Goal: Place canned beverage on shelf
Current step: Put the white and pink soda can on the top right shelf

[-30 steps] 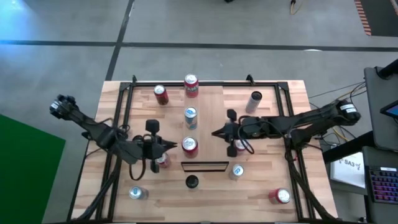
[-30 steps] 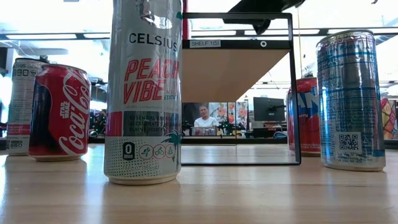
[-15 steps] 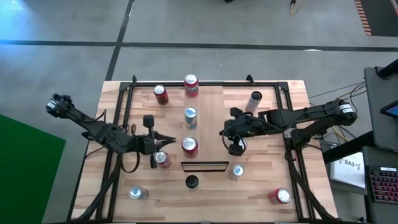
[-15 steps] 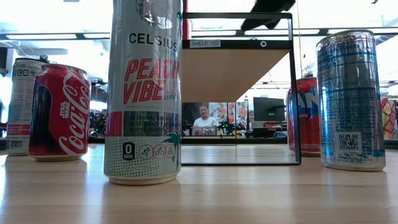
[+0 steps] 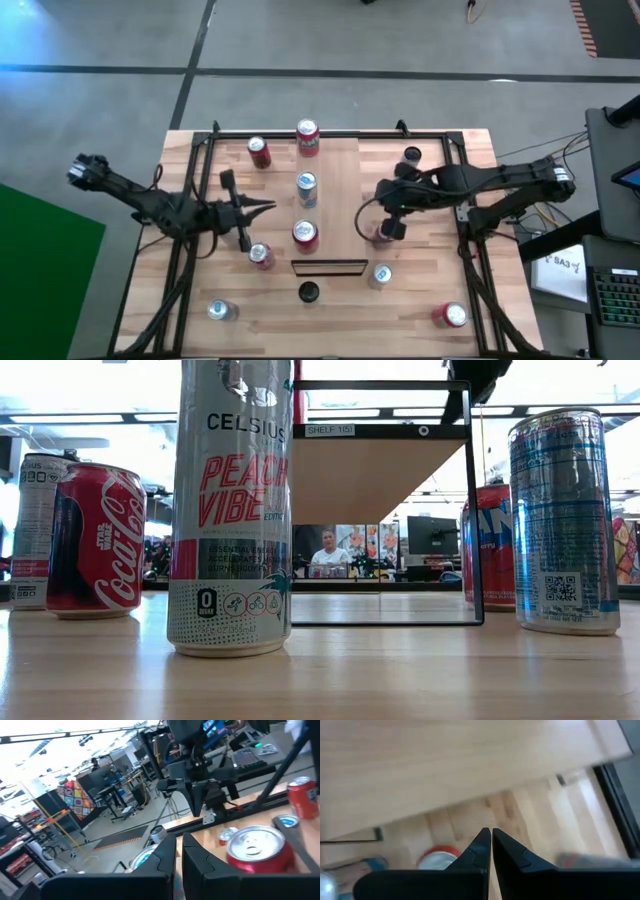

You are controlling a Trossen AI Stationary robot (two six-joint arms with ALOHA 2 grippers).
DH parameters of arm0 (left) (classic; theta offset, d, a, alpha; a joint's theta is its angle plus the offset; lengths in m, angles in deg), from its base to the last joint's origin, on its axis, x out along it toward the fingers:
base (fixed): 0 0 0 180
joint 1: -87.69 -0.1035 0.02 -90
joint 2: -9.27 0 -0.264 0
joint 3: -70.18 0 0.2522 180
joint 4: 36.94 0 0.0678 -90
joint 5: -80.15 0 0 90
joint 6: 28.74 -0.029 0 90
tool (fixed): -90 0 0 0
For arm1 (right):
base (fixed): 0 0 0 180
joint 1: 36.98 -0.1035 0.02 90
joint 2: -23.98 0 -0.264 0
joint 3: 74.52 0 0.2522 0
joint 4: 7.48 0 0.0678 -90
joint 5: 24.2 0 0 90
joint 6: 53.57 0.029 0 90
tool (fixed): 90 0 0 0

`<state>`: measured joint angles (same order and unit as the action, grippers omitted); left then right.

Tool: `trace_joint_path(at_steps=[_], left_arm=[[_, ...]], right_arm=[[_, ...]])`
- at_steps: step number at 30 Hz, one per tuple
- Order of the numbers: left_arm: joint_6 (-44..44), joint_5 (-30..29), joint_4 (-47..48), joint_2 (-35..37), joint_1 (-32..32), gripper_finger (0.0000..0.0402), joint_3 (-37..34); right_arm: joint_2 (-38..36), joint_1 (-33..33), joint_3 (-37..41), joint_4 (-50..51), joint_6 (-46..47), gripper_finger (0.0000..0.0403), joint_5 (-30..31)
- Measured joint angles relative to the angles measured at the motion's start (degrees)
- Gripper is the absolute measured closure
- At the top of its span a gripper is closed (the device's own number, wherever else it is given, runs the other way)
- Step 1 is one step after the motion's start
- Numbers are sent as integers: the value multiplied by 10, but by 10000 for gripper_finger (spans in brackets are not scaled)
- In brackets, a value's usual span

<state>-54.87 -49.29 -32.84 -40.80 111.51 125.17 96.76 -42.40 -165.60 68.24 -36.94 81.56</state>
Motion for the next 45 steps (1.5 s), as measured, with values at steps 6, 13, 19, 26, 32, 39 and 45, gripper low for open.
trace_joint_path(at_steps=[6, 13, 19, 26, 32, 39, 45], left_arm=[[-14, 0, -2, 1, -23, 402, 0], [-47, 0, -3, 2, -45, 402, 1], [-66, 1, -2, 3, -70, 402, 0], [-85, 2, 0, -1, -115, 402, -5], [-113, 17, -1, 0, -157, 402, -5], [-107, 47, -3, 0, -191, 402, -5], [-90, 49, -9, 1, -192, 402, -5]], right_arm=[[0, 66, -1, 56, 18, 394, 8], [0, 191, -1, 87, 11, 394, 8], [0, 307, -1, 86, -23, 394, 8], [1, 400, -1, 85, -32, 394, 6], [2, 450, -4, 84, -37, 394, -25], [28, 470, -55, 97, -48, 394, -69], [68, 471, -100, 134, -71, 394, -115]])
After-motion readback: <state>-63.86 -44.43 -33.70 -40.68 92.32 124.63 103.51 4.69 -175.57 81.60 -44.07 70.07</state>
